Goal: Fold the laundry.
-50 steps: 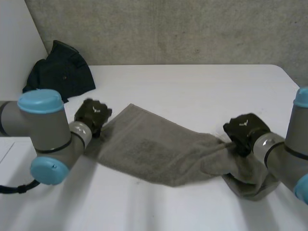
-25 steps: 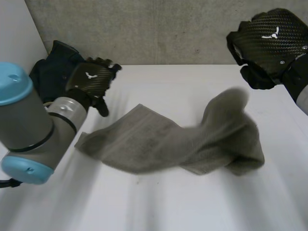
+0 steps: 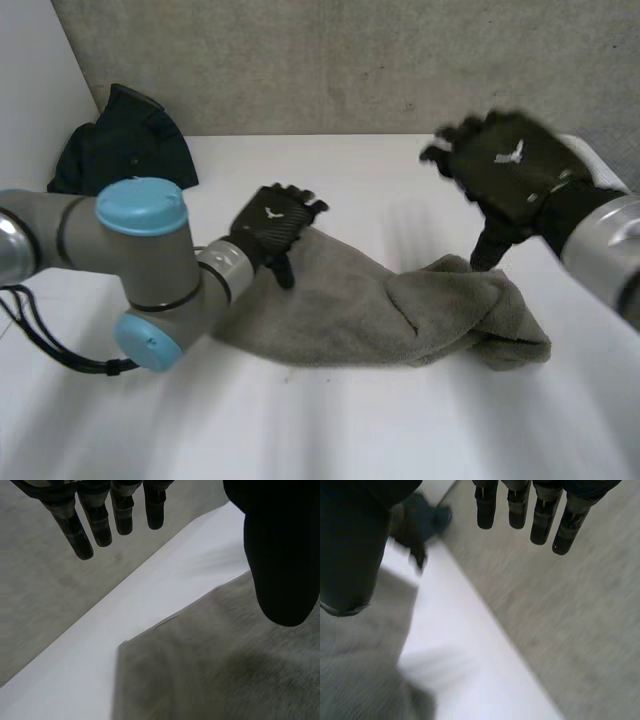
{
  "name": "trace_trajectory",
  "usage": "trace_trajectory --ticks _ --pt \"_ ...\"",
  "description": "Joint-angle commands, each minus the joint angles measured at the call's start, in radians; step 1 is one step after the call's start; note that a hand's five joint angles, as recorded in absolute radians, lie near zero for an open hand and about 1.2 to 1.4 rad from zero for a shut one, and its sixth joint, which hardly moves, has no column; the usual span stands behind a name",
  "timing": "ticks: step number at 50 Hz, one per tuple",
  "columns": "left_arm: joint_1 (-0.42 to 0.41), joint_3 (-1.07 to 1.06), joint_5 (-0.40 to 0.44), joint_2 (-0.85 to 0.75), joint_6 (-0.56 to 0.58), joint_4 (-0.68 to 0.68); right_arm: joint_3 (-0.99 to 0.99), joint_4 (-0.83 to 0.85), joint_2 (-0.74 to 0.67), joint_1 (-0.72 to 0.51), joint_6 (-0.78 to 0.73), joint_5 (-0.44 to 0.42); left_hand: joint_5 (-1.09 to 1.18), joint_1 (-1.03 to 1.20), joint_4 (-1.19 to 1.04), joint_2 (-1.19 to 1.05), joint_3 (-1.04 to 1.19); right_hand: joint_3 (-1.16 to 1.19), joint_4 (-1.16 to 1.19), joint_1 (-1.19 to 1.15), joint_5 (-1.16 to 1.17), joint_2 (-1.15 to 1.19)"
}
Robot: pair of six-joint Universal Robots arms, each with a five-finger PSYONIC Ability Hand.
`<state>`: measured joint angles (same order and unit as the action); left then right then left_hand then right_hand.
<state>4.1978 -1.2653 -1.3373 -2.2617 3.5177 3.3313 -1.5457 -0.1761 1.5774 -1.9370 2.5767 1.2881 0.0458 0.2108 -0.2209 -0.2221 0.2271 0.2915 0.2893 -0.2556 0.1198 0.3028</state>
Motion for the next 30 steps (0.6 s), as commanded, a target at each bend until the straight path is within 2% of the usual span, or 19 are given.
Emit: trace_trajectory --ticks 1,3,8,12,20,30 --pt "0.083 -0.156 -0.079 0.161 0.007 -0.044 0.11 -0.078 -0.315 0.001 -0.009 0.094 0.043 0.053 -0.043 -0.041 0.036 -0.117 -0.115 0.081 -0.12 -0.128" --pt "0.094 -0.192 -0.079 0.195 0.007 -0.049 0.134 -0.112 -0.365 0.004 -0.01 0.1 0.043 0.053 -0.043 -0.041 0.036 -0.117 -0.115 0.081 -0.12 -0.128" --pt "0.151 -0.293 -0.074 0.283 0.027 -0.056 0.127 -0.112 -0.392 0.05 -0.009 0.099 0.043 0.053 -0.043 -0.041 0.036 -0.092 -0.09 0.056 -0.095 -0.103" --pt "0.2 -0.374 -0.072 0.317 0.125 -0.056 0.093 -0.091 -0.395 0.098 0.005 0.102 0.049 0.058 -0.048 -0.047 0.042 0.008 0.01 -0.044 0.005 -0.004" --pt "0.249 -0.451 -0.077 0.309 0.299 -0.056 -0.007 -0.03 -0.389 0.158 0.014 0.134 0.064 0.073 -0.063 -0.062 0.057 0.025 0.028 -0.061 0.023 0.014" --pt "0.274 -0.444 -0.076 0.246 0.319 -0.041 -0.048 -0.01 -0.398 0.219 0.157 0.125 0.169 0.179 -0.169 -0.167 0.162 0.072 0.074 -0.108 0.069 0.061"
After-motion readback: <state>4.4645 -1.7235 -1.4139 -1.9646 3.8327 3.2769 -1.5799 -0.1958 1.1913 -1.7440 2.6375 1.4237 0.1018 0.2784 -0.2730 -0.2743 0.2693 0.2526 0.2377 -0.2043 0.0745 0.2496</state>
